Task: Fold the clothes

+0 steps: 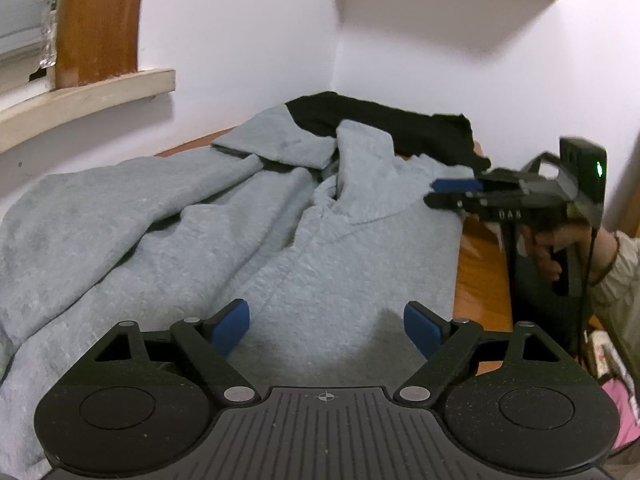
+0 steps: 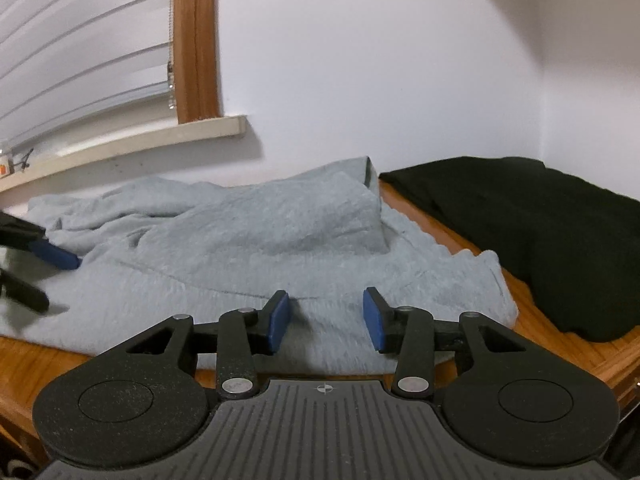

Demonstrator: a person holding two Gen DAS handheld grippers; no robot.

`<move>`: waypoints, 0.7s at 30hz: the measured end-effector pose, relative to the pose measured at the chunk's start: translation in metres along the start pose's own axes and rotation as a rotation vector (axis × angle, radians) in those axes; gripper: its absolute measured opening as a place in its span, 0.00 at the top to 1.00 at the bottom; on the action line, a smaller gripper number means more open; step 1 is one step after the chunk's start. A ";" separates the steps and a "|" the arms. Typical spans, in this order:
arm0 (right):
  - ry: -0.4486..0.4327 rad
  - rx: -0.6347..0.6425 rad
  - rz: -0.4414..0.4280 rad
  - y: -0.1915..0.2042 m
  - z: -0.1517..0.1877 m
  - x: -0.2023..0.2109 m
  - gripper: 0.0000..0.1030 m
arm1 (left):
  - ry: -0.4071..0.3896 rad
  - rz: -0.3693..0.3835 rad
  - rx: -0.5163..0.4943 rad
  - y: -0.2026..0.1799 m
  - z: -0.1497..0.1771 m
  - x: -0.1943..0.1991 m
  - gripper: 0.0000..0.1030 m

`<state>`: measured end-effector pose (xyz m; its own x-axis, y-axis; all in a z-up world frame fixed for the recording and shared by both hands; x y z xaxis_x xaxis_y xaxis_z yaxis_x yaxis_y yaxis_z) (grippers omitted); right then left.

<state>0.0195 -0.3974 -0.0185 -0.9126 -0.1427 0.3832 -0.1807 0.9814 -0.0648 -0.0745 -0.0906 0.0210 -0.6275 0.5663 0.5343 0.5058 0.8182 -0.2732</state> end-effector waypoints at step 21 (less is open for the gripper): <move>-0.086 -0.023 0.009 0.001 0.014 0.003 0.58 | 0.119 -0.207 -0.055 0.096 -0.039 0.010 0.94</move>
Point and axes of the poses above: each gripper's, at about its wrist camera, not at the fingertips, and x roughly against the way its jaws point, y to its left, z to its underside, the point moved 2 cm from there along -x, roughly the way its jaws point, and after that the axes turned 15 degrees about z, right-handed, at the moved point
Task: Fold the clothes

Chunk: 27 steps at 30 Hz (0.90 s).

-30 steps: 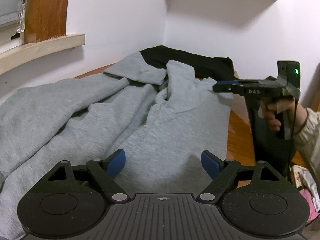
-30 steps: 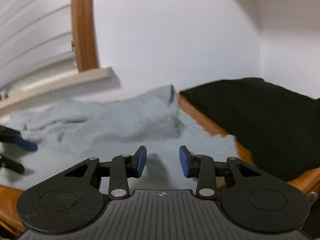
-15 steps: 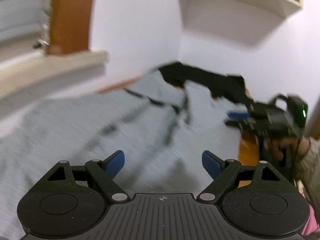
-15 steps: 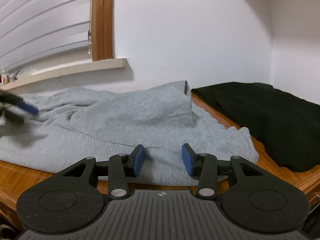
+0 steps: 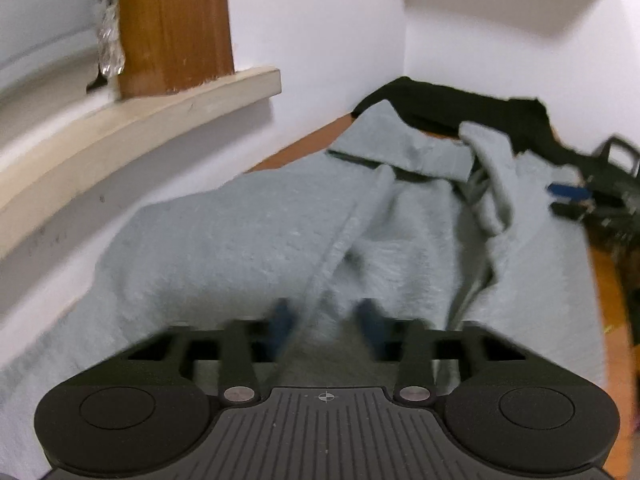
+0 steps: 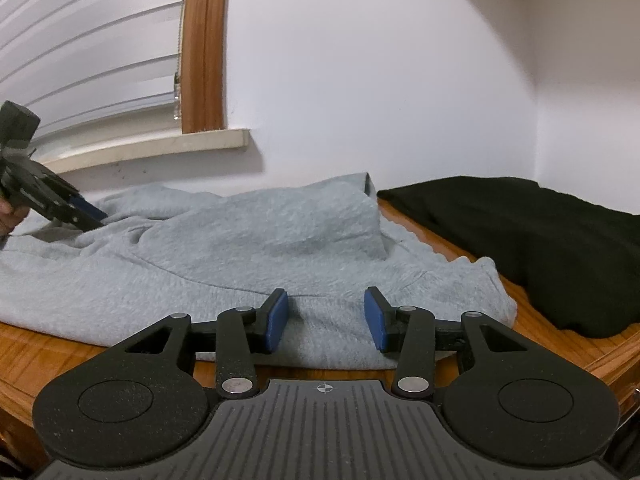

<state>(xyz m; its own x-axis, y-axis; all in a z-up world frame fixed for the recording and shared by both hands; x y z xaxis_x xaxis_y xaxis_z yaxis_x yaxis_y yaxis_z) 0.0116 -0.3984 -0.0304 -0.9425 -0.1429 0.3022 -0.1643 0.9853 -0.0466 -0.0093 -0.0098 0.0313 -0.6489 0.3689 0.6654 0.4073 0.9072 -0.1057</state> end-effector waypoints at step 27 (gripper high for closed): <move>-0.012 -0.004 0.006 -0.001 0.001 0.000 0.58 | 0.015 -0.236 0.059 0.039 0.096 0.119 0.63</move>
<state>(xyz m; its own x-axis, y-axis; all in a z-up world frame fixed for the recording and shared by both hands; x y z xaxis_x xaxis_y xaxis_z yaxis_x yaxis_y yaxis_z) 0.0115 -0.3999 -0.0317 -0.9468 -0.1380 0.2906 -0.1574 0.9865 -0.0445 -0.1330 0.0888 0.0355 -0.7115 0.1426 0.6880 0.2068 0.9783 0.0110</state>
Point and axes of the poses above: each gripper's, at about its wrist camera, not at the fingertips, and x roughly against the way its jaws point, y to its left, z to its underside, the point moved 2 cm from there along -x, roughly the way its jaws point, and after that the axes turned 15 degrees about z, right-handed, at the moved point
